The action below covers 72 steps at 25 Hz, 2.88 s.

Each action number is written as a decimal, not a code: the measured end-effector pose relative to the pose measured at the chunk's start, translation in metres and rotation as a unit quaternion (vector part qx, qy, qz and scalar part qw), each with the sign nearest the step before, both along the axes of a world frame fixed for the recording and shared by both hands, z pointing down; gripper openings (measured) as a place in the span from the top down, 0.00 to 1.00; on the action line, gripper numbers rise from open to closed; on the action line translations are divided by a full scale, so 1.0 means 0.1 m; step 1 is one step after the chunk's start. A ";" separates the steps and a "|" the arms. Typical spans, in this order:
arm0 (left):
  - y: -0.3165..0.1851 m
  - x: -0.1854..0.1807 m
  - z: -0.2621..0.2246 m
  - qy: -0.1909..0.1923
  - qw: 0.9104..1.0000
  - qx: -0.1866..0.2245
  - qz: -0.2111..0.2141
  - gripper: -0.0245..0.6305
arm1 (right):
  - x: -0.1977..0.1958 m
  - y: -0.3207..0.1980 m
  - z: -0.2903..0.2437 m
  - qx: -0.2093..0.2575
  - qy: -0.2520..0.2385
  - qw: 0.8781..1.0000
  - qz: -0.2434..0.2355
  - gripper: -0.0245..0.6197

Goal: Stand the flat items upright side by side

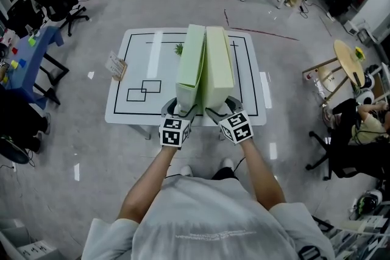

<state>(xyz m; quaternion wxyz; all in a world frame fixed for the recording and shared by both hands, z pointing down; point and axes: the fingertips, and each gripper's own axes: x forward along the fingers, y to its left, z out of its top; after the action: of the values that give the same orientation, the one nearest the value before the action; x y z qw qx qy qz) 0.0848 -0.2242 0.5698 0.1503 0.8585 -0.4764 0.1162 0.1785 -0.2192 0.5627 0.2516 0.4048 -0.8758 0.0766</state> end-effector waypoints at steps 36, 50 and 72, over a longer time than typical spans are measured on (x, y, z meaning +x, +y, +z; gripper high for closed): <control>0.05 -1.13 -1.23 -0.022 0.995 0.102 -0.003 0.93 | 1.21 0.12 -1.61 0.131 -0.055 0.978 0.150 0.92; 0.19 -0.71 -2.60 -0.053 0.969 0.239 0.042 0.93 | 0.65 0.28 -2.66 0.230 -0.046 0.969 0.082 0.92; 0.21 -0.52 -2.56 -0.065 0.966 0.243 0.063 0.93 | 0.58 0.27 -2.60 0.222 -0.034 0.973 0.056 0.92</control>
<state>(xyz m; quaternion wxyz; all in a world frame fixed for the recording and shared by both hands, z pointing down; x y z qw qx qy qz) 0.0329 -0.2028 0.3137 -0.1017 0.8880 -0.4442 0.0613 0.2363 -0.1918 0.3028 0.1203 0.4966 -0.8547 -0.0922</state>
